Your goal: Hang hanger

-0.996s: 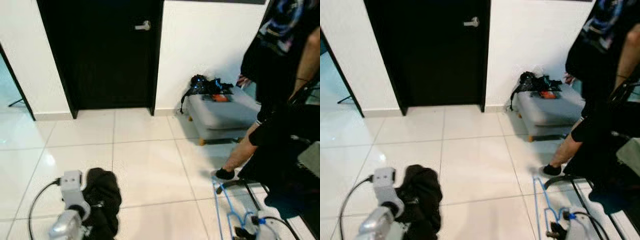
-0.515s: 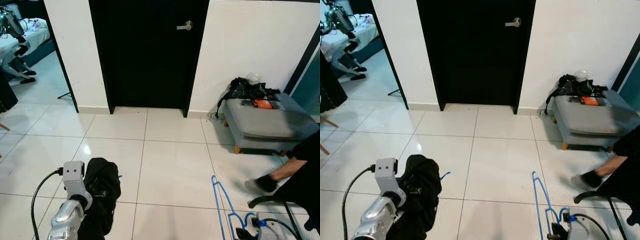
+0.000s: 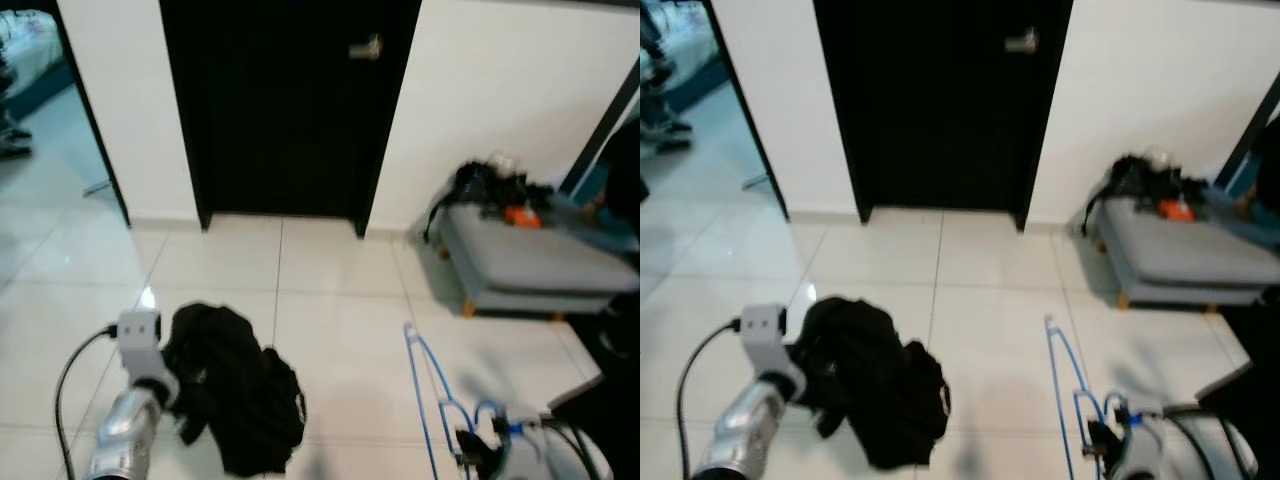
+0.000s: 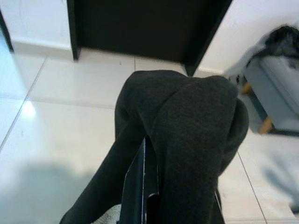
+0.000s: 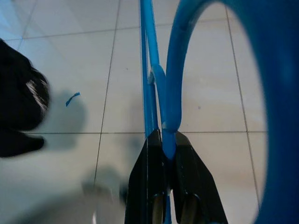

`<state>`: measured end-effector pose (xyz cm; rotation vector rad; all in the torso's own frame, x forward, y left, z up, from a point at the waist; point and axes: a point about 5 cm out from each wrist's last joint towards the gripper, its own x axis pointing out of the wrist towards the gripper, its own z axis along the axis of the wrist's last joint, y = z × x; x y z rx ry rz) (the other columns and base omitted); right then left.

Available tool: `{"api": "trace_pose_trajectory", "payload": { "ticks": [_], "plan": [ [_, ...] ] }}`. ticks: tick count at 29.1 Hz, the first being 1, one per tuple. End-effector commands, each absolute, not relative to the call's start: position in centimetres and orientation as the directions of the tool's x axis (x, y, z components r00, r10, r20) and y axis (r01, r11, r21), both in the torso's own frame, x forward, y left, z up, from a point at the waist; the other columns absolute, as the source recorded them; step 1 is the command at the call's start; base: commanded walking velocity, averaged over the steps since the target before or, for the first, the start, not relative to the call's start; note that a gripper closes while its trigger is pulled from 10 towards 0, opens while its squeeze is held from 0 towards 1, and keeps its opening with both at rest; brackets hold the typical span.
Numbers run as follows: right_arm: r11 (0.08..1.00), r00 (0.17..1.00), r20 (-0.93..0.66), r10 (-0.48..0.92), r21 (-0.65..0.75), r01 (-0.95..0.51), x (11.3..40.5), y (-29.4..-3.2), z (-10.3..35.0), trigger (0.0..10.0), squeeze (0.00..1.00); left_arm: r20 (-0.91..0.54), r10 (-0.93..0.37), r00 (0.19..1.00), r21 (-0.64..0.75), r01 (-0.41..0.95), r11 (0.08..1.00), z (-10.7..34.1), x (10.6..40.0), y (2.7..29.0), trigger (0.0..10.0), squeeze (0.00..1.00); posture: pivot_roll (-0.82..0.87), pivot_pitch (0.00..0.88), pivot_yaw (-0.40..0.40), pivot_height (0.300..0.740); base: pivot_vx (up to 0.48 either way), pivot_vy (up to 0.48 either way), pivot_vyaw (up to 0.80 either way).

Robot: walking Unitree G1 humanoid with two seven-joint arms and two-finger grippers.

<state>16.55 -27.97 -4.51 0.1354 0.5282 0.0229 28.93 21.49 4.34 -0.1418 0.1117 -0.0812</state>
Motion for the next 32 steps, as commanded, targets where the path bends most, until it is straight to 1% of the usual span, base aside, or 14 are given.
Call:
{"api": "trace_pose_trajectory", "payload": {
  "ticks": [1,7,9,16,19,28,31,32],
  "plan": [
    [0.988,0.871,-0.488,0.060,0.152,0.017,16.8,-27.9,-4.4,10.0,0.00,-0.093,-0.088,0.992,-0.141,0.074,0.987,4.7,29.1,21.5,10.0,0.00,-0.01,0.008,-0.036,0.740,0.480,0.000,0.00],
    [0.987,0.874,-0.479,0.084,0.158,-0.009,17.0,-27.7,-4.3,10.0,0.00,-0.067,-0.075,0.995,-0.124,0.066,0.990,5.6,29.6,21.8,10.0,0.00,-0.01,0.011,-0.028,0.740,0.480,0.000,0.00],
    [0.987,0.874,-0.478,0.088,0.160,-0.012,17.0,-27.6,-4.3,10.0,0.00,-0.060,-0.067,0.996,-0.120,0.059,0.991,5.9,29.7,22.0,10.0,0.00,-0.01,0.011,-0.028,0.740,0.480,0.000,0.55],
    [0.987,0.876,-0.470,0.106,0.156,-0.036,17.2,-27.6,-4.2,10.0,0.00,0.000,-0.006,1.000,-0.094,0.006,0.996,8.2,31.0,23.4,10.0,0.00,-0.01,0.009,-0.026,0.740,0.480,0.000,0.80],
    [0.987,0.877,-0.467,0.108,0.157,-0.038,17.2,-27.6,-4.2,10.0,0.00,0.017,0.004,1.000,-0.089,-0.003,0.996,8.8,31.3,23.6,10.0,0.00,-0.01,0.010,-0.026,0.740,0.480,0.000,0.80],
    [0.987,0.880,-0.462,0.109,0.156,-0.040,17.2,-27.7,-4.1,10.0,0.00,0.108,0.020,0.994,-0.079,-0.011,0.997,11.5,32.3,23.4,10.0,0.00,-0.01,0.006,-0.032,0.740,0.480,0.000,0.80],
    [0.987,0.880,-0.462,0.108,0.156,-0.040,17.2,-27.7,-4.1,10.0,0.00,0.117,0.021,0.993,-0.080,-0.012,0.997,11.8,32.4,23.3,10.0,0.00,-0.01,0.006,-0.032,0.740,0.480,0.000,0.80],
    [0.987,0.881,-0.460,0.107,0.154,-0.039,17.2,-27.7,-4.1,10.0,0.00,0.153,0.021,0.988,-0.081,-0.008,0.997,13.0,32.8,23.2,10.0,0.00,-0.01,0.001,-0.031,0.740,0.480,0.000,0.80]
  ]
}}
